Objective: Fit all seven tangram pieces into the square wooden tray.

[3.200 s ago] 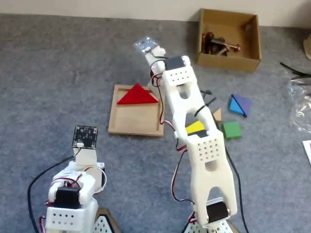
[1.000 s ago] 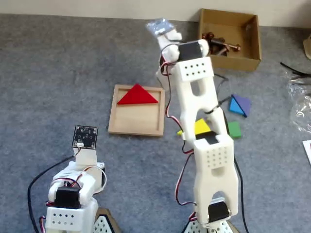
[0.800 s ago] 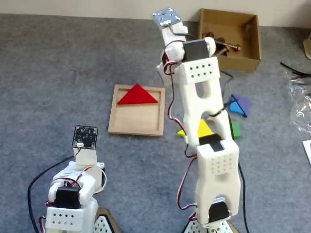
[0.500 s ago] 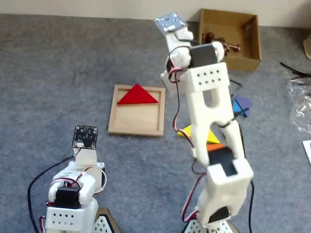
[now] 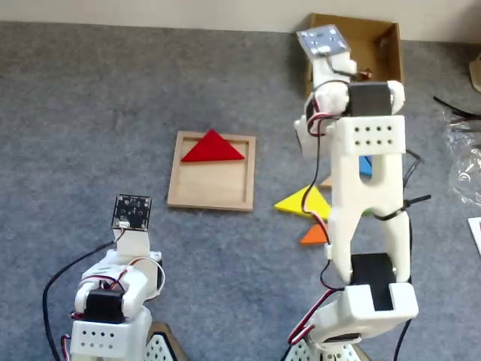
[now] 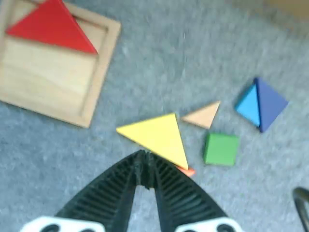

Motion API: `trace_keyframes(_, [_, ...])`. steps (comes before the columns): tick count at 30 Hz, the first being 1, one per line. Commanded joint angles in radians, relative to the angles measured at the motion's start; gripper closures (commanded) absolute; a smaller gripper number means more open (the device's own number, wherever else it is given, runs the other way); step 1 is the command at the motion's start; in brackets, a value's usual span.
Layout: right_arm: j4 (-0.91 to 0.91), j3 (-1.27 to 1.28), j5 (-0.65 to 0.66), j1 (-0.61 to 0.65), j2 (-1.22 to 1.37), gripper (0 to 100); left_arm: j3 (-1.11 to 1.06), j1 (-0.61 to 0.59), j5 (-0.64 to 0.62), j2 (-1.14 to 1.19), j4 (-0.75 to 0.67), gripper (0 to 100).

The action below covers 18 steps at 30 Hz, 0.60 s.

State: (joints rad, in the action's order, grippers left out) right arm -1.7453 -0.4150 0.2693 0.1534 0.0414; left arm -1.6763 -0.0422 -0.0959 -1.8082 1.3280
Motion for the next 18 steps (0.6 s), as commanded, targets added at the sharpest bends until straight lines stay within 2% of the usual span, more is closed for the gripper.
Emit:
trace_keyframes(1, [0.008, 0.038, -0.008, -0.008, -0.056, 98.8, -0.019, 0.016, -0.006, -0.007, -0.003, 99])
trace_keyframes(18, [0.196, 0.366, -0.008, 0.018, -0.059, 98.8, -0.019, 0.016, -0.006, -0.007, -0.003, 99])
